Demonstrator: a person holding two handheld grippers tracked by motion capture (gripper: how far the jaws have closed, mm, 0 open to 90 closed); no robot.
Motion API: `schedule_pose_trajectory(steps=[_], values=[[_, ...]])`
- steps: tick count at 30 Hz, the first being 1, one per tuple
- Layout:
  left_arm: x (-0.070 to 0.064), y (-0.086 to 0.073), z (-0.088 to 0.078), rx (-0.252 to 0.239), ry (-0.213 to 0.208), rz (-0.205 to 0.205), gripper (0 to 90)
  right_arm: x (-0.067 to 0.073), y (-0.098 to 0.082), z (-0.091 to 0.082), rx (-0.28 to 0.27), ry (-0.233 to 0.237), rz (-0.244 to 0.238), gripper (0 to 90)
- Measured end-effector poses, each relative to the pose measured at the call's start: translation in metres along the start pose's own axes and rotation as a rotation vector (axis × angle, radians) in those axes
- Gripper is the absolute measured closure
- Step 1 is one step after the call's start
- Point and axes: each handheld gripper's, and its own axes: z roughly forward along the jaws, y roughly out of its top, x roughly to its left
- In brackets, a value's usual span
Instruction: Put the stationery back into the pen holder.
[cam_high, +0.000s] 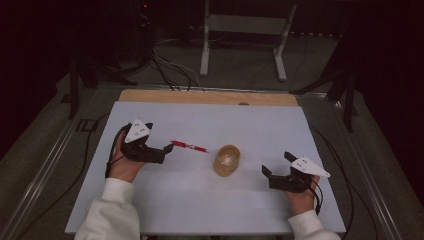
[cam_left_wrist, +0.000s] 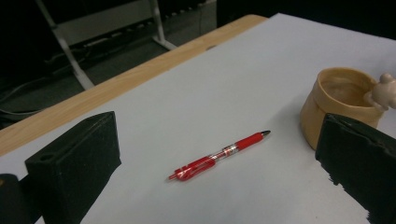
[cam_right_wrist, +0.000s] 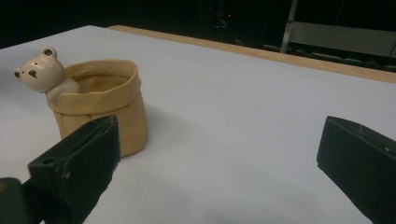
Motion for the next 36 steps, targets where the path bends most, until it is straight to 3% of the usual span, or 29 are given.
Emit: schedule_pose_trajectory(steps=[12, 23, 36], values=[[-0.001, 0.010, 0.040, 0.065, -0.023, 0.010, 0.4, -0.001, 0.000, 0.000, -0.001, -0.003, 0.006, 0.2], [-0.001, 0.006, 0.067, 0.077, -0.039, 0.000, 0.4, -0.001, -0.001, 0.001, 0.001, -0.001, 0.009, 0.2], [-0.003, 0.003, 0.087, 0.081, -0.051, -0.004, 0.5, -0.002, -0.001, 0.002, 0.005, 0.001, 0.013, 0.2]])
